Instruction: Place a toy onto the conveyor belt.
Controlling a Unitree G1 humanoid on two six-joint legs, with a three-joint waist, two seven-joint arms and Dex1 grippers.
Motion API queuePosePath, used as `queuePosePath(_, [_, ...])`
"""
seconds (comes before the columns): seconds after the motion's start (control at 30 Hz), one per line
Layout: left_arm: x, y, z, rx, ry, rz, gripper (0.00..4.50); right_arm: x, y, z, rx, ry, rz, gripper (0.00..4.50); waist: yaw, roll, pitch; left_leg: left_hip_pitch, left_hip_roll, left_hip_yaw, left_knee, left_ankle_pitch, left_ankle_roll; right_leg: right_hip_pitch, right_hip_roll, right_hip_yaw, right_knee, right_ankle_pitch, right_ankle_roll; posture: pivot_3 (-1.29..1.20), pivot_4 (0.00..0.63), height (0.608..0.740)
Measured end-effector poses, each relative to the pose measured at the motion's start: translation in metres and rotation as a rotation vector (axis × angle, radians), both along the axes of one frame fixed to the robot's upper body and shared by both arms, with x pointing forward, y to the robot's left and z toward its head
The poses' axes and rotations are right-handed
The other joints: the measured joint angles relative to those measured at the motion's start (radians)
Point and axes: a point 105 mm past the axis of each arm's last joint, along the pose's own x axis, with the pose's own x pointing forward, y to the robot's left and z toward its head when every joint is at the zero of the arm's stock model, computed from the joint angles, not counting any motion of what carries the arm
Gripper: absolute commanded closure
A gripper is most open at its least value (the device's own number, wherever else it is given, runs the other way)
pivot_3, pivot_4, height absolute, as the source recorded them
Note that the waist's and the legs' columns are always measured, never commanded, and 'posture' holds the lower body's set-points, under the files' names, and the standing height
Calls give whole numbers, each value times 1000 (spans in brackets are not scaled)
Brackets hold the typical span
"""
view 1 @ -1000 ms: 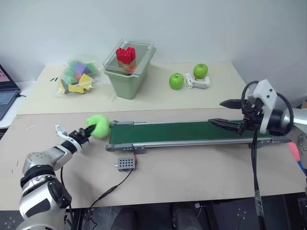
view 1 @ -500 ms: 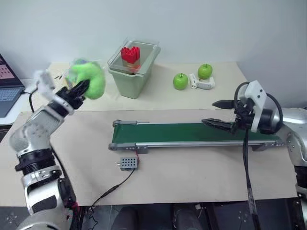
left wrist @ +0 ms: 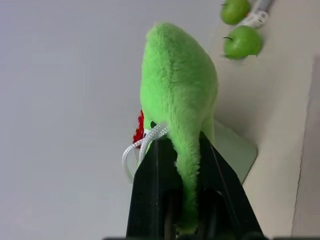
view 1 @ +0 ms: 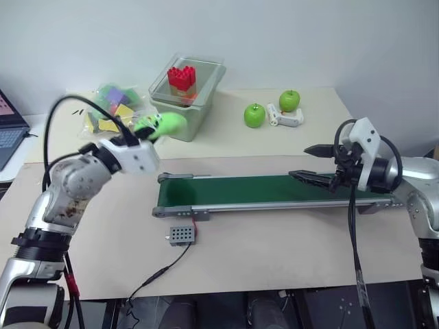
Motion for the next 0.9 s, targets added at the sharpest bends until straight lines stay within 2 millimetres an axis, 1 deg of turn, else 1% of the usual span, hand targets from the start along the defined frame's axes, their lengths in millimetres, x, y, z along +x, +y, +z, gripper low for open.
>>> queuePosePath(0.07, [-11,-7,-15,123,-49,-65,4367,0,0,0,2,-3,-3,0,0,0,0,0,0,0,0,0,1,0,0,0,0,0,0,0,150,740])
queuePosePath(0.13, [-20,-13,-29,184,-67,-124,4367,0,0,0,2,-2,-3,0,0,0,0,0,0,1,0,-1,1,0,0,0,1,0,0,0,150,740])
queuePosePath(0.27, [-33,-17,-60,250,-51,-177,4367,-1,0,-3,2,6,-2,0,0,0,0,0,0,1,0,-1,2,0,0,0,1,0,0,0,150,740])
queuePosePath(0.4, [-37,-13,-78,271,-33,-177,4367,-7,4,-3,10,4,19,0,0,0,0,0,0,1,0,-1,2,1,0,0,1,0,0,0,150,740])
queuePosePath(0.5, [-40,-11,-91,287,-16,-186,4367,-9,3,-5,11,13,15,0,0,0,0,0,0,1,0,-1,2,1,0,0,1,0,0,0,150,740])
queuePosePath(0.83, [-34,-4,-101,280,-22,-161,4367,-11,4,0,32,2,13,0,-1,0,0,0,0,1,0,-1,2,1,0,0,3,0,1,0,150,740])
queuePosePath(0.9, [-32,-5,-103,273,-16,-164,3719,-11,4,0,33,-1,10,0,-1,0,0,0,0,1,0,-1,2,1,0,-1,3,0,1,0,150,740])
